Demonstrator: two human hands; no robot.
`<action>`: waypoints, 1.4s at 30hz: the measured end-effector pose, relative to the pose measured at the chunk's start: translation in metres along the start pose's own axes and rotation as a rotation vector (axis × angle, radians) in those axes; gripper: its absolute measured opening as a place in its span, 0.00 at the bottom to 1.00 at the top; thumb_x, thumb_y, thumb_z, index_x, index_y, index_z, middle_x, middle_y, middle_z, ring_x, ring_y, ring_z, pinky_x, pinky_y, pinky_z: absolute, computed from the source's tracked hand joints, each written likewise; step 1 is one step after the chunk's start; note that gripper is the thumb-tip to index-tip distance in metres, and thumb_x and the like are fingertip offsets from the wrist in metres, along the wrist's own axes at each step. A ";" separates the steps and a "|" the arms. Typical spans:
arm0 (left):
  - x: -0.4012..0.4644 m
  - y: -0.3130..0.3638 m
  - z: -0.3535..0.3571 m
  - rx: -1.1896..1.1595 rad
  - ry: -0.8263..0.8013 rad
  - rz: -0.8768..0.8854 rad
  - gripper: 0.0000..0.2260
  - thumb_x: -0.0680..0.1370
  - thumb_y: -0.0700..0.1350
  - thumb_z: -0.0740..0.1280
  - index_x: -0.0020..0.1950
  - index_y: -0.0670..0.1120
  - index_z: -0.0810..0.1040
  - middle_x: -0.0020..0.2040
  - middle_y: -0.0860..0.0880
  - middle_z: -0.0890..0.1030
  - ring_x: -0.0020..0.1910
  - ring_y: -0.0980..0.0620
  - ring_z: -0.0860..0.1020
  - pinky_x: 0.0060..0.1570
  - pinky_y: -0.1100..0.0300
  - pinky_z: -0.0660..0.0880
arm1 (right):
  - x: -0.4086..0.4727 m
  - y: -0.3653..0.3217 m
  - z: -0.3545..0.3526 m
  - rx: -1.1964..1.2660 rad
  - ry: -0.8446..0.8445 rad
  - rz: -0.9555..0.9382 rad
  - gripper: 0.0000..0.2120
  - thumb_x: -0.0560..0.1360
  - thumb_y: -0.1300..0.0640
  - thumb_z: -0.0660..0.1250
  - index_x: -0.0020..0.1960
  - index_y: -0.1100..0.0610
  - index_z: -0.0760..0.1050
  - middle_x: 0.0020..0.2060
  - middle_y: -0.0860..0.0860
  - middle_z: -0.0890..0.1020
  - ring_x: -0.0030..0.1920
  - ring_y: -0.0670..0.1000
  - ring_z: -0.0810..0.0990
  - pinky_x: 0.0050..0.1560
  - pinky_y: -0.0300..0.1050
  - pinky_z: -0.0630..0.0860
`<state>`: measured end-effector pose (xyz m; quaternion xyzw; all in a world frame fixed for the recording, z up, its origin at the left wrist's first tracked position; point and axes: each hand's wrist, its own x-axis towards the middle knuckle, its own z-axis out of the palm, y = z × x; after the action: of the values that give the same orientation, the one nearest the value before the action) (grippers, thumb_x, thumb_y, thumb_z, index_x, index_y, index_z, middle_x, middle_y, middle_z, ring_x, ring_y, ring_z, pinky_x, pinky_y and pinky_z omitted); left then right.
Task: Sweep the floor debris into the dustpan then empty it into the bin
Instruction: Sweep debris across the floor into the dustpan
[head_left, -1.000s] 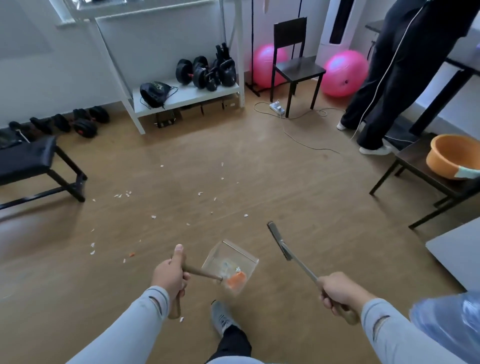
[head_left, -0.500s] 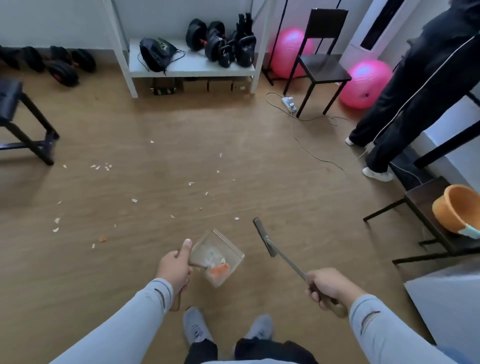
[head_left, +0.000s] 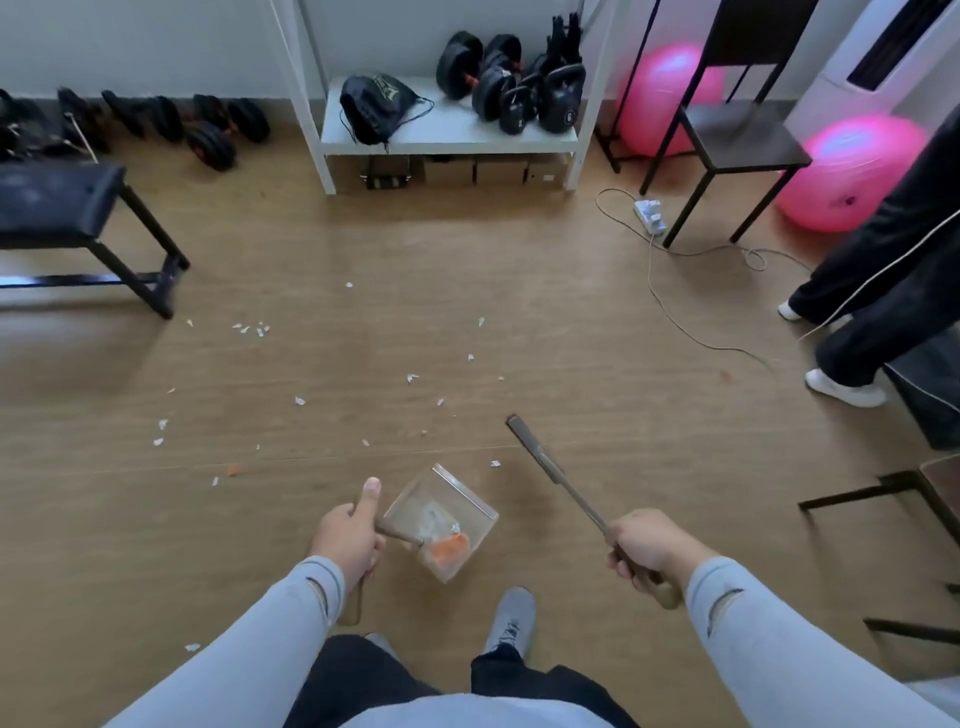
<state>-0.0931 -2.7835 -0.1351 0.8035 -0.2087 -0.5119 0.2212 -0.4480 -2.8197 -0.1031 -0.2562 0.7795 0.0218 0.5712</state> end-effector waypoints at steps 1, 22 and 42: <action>0.004 0.002 0.007 0.004 -0.001 -0.003 0.30 0.81 0.68 0.58 0.50 0.40 0.78 0.33 0.45 0.80 0.24 0.49 0.72 0.33 0.55 0.74 | 0.008 -0.005 -0.005 -0.024 -0.004 -0.014 0.06 0.75 0.65 0.60 0.47 0.65 0.75 0.29 0.58 0.80 0.20 0.50 0.71 0.24 0.36 0.65; 0.079 0.003 0.057 0.204 0.125 -0.006 0.27 0.82 0.67 0.55 0.58 0.45 0.75 0.53 0.47 0.81 0.50 0.44 0.77 0.52 0.50 0.71 | 0.048 -0.043 -0.011 -0.374 -0.207 -0.058 0.15 0.75 0.67 0.65 0.62 0.61 0.75 0.33 0.60 0.83 0.22 0.53 0.71 0.22 0.38 0.66; 0.071 0.000 0.047 0.226 0.124 0.004 0.34 0.81 0.69 0.54 0.73 0.44 0.73 0.66 0.46 0.80 0.58 0.44 0.76 0.56 0.50 0.70 | 0.046 -0.052 0.011 -0.328 -0.201 -0.025 0.14 0.74 0.66 0.64 0.58 0.68 0.77 0.30 0.60 0.81 0.21 0.52 0.70 0.21 0.35 0.64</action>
<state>-0.1082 -2.8298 -0.2042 0.8529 -0.2527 -0.4339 0.1428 -0.4256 -2.8787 -0.1349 -0.3518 0.7013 0.1670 0.5971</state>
